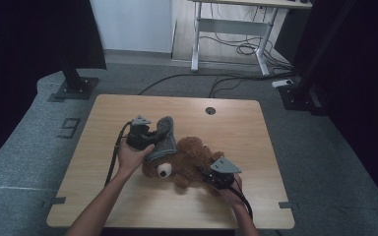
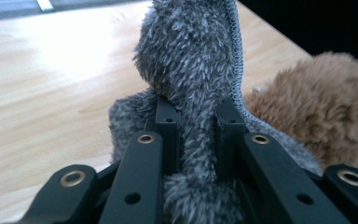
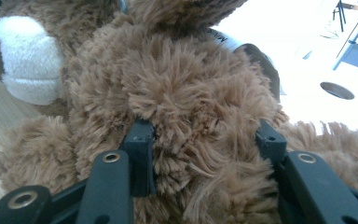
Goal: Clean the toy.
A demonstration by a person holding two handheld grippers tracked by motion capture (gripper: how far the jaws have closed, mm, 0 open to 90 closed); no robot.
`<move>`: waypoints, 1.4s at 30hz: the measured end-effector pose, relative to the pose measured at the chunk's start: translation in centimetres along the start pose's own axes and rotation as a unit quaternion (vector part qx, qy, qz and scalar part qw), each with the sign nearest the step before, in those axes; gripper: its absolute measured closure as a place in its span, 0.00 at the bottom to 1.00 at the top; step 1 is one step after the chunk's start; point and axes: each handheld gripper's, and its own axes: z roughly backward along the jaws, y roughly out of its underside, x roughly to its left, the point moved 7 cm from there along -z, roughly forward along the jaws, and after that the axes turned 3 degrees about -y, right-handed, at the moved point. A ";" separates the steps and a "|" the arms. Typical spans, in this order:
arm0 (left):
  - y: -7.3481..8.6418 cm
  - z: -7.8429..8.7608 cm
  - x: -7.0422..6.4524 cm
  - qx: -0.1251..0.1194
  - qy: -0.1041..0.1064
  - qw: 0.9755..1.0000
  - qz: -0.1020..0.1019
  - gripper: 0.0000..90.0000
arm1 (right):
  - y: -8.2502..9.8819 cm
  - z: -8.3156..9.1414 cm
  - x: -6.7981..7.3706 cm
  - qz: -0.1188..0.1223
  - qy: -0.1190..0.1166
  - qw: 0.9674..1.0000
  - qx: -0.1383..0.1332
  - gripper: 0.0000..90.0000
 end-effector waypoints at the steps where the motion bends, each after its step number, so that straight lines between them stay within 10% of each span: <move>1: 0.5 -0.4 -0.1 0.009 0.002 1.000 0.001 0.84 | 0.0 0.0 0.0 0.001 -0.001 1.000 0.001 0.58; 15: 4.0 0.6 -1.1 -0.008 0.011 1.000 -0.014 0.86 | -4.0 3.1 -1.4 -0.045 -0.021 0.999 -0.016 0.32; 21: 4.7 1.2 -1.3 -0.016 0.021 1.000 -0.010 0.86 | -6.6 2.2 -2.6 -0.039 -0.054 0.997 0.040 0.19; 30: 5.6 1.9 -1.6 -0.022 0.039 0.999 -0.007 0.86 | -3.1 0.0 -1.0 -0.063 -0.135 0.982 0.114 0.18; 33: 6.0 2.4 -1.8 -0.025 0.044 0.999 -0.007 0.86 | -1.3 -0.1 0.5 -0.033 -0.134 0.978 0.155 0.17; 42: 6.5 2.8 -2.1 -0.040 0.043 0.998 -0.014 0.86 | -0.2 0.4 1.3 -0.010 -0.080 0.989 0.126 0.48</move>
